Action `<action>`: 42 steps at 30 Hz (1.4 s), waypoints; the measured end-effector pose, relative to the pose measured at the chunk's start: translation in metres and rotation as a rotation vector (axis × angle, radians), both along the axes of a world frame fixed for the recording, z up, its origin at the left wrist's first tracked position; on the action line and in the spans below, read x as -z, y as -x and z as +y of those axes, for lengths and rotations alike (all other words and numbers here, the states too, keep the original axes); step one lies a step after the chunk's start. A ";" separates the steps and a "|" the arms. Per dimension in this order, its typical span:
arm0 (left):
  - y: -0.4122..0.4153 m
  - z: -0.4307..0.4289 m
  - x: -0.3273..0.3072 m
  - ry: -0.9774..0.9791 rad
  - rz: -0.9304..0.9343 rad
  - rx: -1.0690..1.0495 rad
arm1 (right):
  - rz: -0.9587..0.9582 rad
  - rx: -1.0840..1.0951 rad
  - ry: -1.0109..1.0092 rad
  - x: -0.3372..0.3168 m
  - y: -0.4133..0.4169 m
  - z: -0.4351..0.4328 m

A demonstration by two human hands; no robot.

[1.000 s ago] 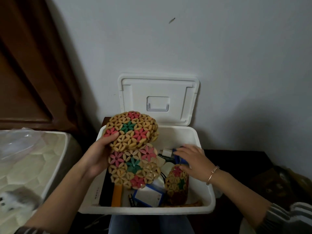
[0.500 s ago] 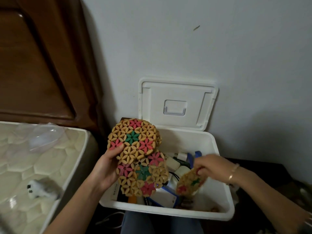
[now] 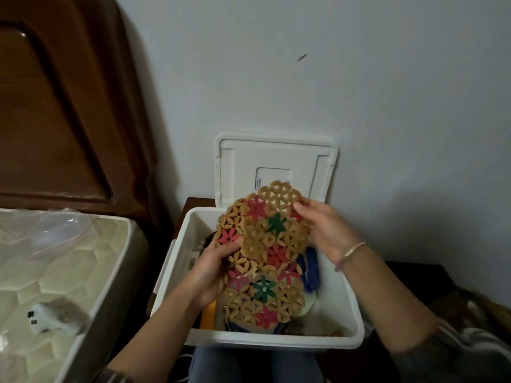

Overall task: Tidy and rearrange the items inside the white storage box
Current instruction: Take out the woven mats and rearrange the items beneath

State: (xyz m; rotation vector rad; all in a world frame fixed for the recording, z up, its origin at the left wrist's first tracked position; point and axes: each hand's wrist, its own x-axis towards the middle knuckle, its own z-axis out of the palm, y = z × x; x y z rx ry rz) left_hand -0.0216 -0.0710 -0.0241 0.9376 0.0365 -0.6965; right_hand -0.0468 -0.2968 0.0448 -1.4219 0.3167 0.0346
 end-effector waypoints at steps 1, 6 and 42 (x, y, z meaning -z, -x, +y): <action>0.002 0.000 0.000 0.028 0.012 0.001 | 0.042 0.072 -0.015 0.007 -0.004 0.005; 0.006 0.004 0.002 0.085 0.089 0.029 | 0.118 0.124 -0.179 0.031 -0.007 0.019; 0.022 0.008 -0.004 0.013 -0.079 -0.101 | -0.143 -0.111 -0.014 -0.013 0.057 0.014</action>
